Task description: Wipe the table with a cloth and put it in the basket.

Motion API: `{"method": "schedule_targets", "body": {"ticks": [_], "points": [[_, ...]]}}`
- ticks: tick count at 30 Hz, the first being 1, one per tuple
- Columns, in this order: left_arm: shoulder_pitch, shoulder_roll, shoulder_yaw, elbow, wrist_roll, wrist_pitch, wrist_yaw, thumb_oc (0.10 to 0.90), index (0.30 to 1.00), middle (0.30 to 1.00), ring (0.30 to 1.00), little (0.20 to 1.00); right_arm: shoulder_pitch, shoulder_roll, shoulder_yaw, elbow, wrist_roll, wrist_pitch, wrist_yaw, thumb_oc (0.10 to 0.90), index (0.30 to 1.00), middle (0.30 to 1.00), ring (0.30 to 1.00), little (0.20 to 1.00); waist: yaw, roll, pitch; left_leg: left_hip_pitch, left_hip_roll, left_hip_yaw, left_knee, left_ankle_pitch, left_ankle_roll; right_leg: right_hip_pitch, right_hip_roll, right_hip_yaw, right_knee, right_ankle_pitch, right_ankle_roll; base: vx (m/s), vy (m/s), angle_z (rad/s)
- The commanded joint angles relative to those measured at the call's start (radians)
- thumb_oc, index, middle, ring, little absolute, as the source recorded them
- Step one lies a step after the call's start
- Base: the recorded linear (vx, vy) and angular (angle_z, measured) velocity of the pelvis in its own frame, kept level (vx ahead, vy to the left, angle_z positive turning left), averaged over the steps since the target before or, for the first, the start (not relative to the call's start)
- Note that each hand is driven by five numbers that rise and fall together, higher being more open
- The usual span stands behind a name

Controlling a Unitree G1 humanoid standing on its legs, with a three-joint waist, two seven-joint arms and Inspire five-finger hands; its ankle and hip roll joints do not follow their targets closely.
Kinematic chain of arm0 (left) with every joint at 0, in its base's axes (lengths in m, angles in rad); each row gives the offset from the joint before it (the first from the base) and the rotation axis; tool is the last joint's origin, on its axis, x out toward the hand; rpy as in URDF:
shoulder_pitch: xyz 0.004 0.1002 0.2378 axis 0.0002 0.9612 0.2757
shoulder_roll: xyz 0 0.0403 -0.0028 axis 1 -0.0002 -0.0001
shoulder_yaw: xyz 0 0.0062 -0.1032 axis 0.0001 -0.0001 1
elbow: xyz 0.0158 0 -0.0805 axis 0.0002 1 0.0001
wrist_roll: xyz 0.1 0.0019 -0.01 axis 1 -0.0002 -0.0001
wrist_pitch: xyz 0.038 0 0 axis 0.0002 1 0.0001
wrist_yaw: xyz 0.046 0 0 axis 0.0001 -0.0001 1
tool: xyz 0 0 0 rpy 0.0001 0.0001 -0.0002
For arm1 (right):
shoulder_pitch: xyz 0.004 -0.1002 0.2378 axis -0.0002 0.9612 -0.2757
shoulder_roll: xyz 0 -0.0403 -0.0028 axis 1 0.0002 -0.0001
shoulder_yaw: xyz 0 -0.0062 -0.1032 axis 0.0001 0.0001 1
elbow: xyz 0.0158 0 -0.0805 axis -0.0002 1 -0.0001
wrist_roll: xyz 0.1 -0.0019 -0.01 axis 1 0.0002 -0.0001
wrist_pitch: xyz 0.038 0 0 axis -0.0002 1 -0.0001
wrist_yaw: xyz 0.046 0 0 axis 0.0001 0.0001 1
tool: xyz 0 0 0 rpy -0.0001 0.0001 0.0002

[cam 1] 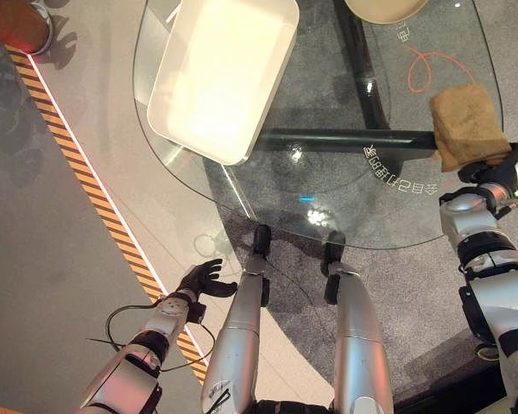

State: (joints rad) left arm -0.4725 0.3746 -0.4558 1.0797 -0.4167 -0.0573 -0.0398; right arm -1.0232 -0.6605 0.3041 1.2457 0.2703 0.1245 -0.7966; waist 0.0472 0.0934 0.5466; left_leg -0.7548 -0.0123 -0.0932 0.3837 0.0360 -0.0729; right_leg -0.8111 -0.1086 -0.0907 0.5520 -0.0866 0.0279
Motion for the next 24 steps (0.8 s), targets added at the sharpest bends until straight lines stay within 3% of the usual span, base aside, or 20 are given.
{"method": "schedule_targets", "body": {"ticks": [1,10,24], "points": [[0.077,0.051,0.035,0.016,-0.011,0.004,-0.021,0.8,0.9,0.9,0.9,0.9,0.015,-0.145,-0.01,-0.016,0.021,-0.024,-0.108,0.1,0.3,0.3,0.3,0.2,0.003,-0.006,-0.027,0.015,-0.03,0.094,0.057,-0.075,0.076,0.033,0.068,-0.028,-0.01,0.004,-0.008,-0.01,-0.015,-0.04],[0.06,0.064,0.038,0.035,-0.012,0.006,-0.035,0.8,0.9,0.9,0.9,0.9,0.007,-0.141,-0.003,-0.017,0.015,-0.031,-0.076,0.1,0.3,0.3,0.3,0.2,-0.002,-0.011,-0.027,0.017,-0.029,0.094,0.05,-0.074,0.075,0.036,0.07,-0.026,-0.019,0.007,-0.004,0.0,-0.005,-0.02],[0.05,0.049,0.024,0.055,-0.021,-0.013,-0.036,0.8,0.9,0.9,0.9,0.9,-0.076,-0.067,0.113,-0.147,-0.101,-0.108,-0.007,0.1,0.3,0.3,0.3,0.2,0.0,-0.005,-0.027,0.031,-0.032,0.097,0.03,-0.066,0.067,0.049,0.071,-0.023,-0.037,0.004,-0.004,0.0,0.003,-0.01]]}}
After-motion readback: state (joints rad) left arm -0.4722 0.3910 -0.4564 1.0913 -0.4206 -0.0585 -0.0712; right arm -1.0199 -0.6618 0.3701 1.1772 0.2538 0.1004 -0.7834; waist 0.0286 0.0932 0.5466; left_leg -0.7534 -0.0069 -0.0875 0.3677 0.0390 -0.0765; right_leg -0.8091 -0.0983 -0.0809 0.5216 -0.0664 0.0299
